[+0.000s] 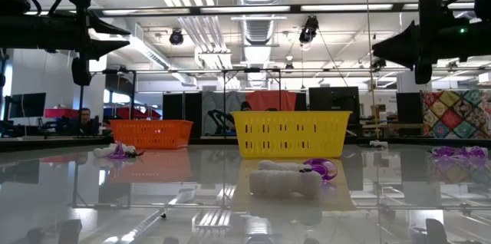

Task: Sort Halloween decoration
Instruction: Put the white skeleton toy into the black bin

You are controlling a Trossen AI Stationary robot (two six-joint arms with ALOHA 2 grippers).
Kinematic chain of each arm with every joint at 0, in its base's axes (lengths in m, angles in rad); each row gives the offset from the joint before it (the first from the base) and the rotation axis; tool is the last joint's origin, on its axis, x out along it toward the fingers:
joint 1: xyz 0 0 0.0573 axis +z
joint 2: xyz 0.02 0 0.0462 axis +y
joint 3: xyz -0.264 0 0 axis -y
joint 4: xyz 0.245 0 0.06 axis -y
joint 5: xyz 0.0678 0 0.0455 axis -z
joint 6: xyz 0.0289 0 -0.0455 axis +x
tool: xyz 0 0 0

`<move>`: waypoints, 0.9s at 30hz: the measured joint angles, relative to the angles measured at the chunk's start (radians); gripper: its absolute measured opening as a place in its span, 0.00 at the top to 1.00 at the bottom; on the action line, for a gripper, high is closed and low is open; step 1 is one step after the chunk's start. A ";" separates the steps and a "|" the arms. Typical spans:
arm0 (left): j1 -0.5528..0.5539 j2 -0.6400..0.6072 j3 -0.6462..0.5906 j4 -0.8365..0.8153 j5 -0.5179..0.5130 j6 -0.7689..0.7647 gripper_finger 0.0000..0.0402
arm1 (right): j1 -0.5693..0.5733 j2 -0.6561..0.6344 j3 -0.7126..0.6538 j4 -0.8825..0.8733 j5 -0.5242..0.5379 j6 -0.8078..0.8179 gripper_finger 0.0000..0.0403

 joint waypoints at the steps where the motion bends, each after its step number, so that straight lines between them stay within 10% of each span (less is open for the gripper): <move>1: 0.000 0.000 0.000 0.000 0.000 0.000 0.81 | 0.000 0.000 0.000 0.013 0.000 0.000 0.82; 27: 0.000 0.103 0.000 0.000 0.213 0.177 0.68 | 0.000 0.095 0.000 0.036 0.028 0.308 0.57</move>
